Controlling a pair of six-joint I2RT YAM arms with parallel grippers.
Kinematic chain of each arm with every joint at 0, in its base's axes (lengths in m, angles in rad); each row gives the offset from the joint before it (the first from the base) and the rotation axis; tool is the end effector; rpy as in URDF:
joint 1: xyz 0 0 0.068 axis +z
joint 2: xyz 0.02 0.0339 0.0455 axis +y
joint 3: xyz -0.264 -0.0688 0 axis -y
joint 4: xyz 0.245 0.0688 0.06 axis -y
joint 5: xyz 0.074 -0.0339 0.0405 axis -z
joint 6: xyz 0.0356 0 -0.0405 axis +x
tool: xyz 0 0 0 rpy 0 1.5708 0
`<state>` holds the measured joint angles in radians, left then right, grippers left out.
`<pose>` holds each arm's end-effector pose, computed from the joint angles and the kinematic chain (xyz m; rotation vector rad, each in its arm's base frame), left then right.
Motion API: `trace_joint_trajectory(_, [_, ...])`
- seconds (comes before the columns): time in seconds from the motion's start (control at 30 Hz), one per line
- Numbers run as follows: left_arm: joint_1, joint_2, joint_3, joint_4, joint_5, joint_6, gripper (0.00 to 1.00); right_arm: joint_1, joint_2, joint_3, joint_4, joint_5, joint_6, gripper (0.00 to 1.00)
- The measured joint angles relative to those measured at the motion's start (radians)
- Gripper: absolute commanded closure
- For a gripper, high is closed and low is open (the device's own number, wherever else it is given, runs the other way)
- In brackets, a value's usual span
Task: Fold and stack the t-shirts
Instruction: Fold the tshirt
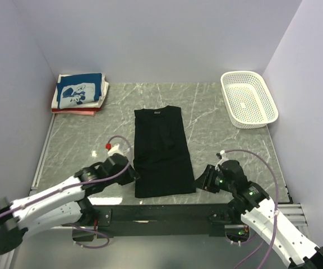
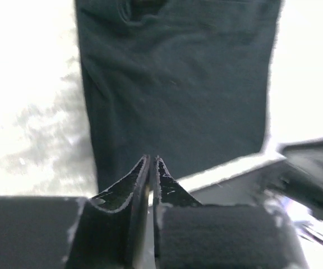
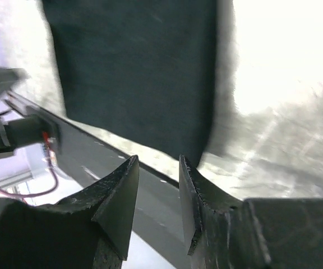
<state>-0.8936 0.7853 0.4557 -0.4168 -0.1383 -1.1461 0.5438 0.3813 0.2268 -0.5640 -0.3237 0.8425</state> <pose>0.1071 -0.1253 0.2034 -0.3855 2.4428 -0.8313 0.0860 0.0653 0.1624 0.1876 2.4851 1.0331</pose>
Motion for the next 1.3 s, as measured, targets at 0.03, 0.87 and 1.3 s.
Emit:
trace_joint_trajectory(0.03, [0.000,0.053,0.008,0.019,-0.009,0.014,0.91,0.000,0.002,0.024,-0.003,0.006,-0.006,0.58])
trace_joint_trajectory(0.87, [0.454,0.768,0.193,0.515,0.158,0.261,0.99,0.000,0.152,0.052,0.100,0.031,-0.045,0.58])
trace_joint_trajectory(1.3, [0.470,0.551,0.197,0.387,0.156,0.285,0.64,0.000,0.115,0.013,0.099,0.008,-0.047,0.52])
